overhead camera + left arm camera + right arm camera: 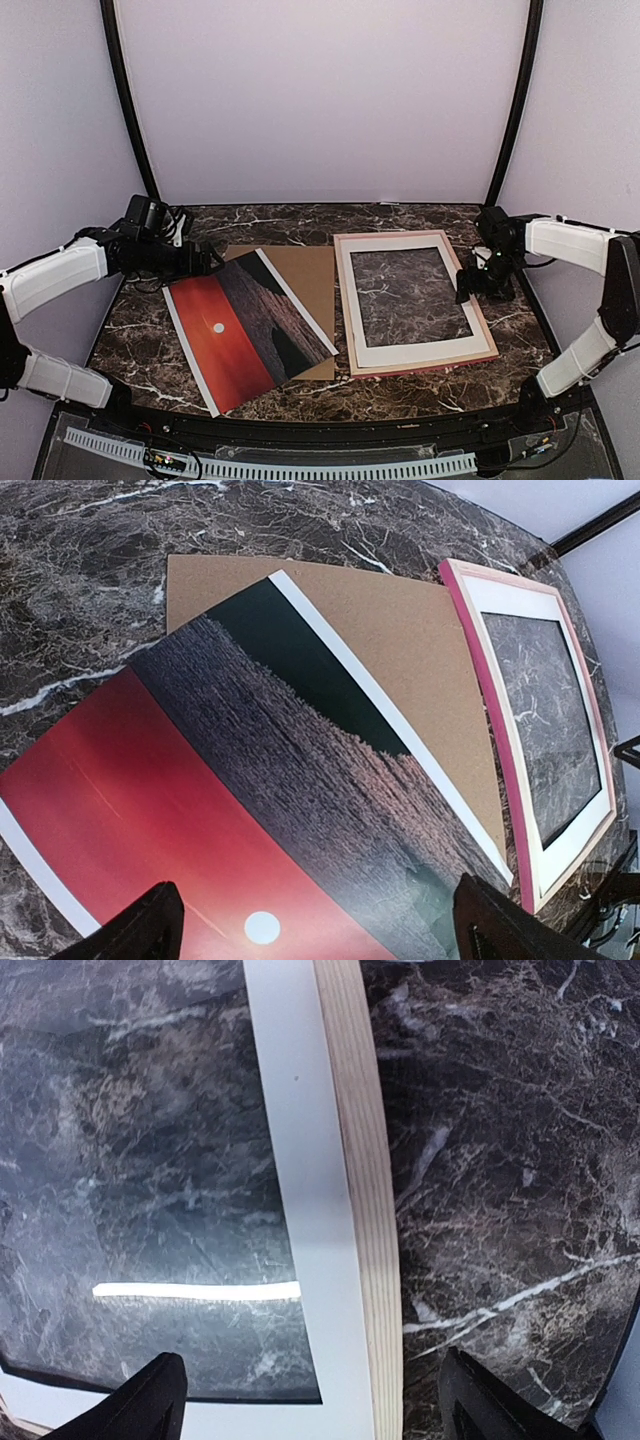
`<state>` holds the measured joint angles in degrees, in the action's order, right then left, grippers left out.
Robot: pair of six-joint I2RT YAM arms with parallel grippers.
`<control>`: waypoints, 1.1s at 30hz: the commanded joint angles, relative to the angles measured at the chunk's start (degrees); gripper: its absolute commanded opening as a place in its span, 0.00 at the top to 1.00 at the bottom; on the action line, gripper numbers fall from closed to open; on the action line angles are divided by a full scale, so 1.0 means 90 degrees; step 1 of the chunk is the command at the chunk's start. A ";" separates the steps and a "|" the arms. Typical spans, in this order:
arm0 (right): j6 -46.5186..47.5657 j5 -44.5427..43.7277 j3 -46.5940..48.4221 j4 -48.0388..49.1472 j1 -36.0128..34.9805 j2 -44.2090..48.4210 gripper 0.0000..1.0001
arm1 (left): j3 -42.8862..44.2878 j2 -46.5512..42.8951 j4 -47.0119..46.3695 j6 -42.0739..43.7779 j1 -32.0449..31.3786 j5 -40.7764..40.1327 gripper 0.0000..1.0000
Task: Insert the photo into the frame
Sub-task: Place the mat board on the glass panel, then pick up the photo from the backboard.
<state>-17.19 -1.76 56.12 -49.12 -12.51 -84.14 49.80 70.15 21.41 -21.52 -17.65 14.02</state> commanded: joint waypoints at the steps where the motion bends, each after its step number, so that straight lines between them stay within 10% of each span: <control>1: 0.0001 0.0113 0.0235 0.0774 0.0239 -0.0353 0.13 | 0.0417 0.0246 0.0493 0.0383 -0.0018 -0.0248 0.02; 14: -0.0667 0.0888 0.1063 0.2074 -0.2130 -0.0340 0.18 | -0.0615 0.0201 0.0786 0.0545 0.1239 0.1132 0.01; 33: -0.0909 0.1349 0.4530 0.2388 -0.4715 -0.4332 0.20 | -0.1346 0.0305 0.0679 -0.0569 0.2424 0.1378 0.01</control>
<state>-24.25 9.91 92.90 -26.72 -54.50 -120.51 40.80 74.32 27.64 -23.05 3.25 24.86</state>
